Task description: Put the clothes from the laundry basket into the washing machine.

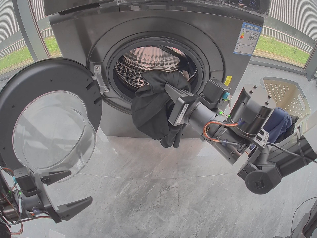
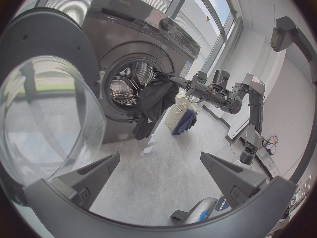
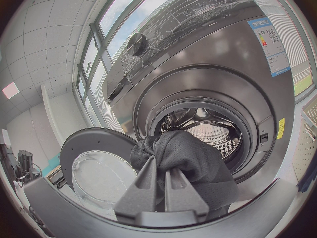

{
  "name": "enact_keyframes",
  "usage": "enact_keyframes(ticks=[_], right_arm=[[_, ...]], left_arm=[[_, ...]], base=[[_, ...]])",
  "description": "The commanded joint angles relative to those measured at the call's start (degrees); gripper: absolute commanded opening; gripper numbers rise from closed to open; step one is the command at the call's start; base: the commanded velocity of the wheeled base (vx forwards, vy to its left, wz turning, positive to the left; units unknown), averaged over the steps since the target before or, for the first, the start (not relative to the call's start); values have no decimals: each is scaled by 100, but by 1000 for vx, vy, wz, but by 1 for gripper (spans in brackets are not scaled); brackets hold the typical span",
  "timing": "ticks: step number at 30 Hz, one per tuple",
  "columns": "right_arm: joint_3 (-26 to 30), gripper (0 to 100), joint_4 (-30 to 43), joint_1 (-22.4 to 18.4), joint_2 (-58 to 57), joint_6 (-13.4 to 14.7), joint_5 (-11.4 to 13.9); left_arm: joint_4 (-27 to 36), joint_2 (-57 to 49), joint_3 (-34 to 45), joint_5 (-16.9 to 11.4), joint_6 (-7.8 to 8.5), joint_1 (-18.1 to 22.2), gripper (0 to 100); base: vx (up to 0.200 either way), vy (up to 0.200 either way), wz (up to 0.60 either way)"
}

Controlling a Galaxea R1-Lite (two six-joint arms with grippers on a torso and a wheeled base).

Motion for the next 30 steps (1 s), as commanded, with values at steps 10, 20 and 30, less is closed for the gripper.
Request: enact_keyframes(ticks=[10,20,30], right_arm=[[-26,0,3,89,107,-12,11],[-17,0,-14,221,10,-38,2],[168,0,-49,353,-157,-38,-24]], left_arm=[[-1593,2907,-668,-25,-441,-880,100],[-2490,4164,-1309,-51,-687,-959,100],[-3562,5342,-1889,-42,-1179,-1117,100]], base=[[0,0,0],[0,0,0],[0,0,0]])
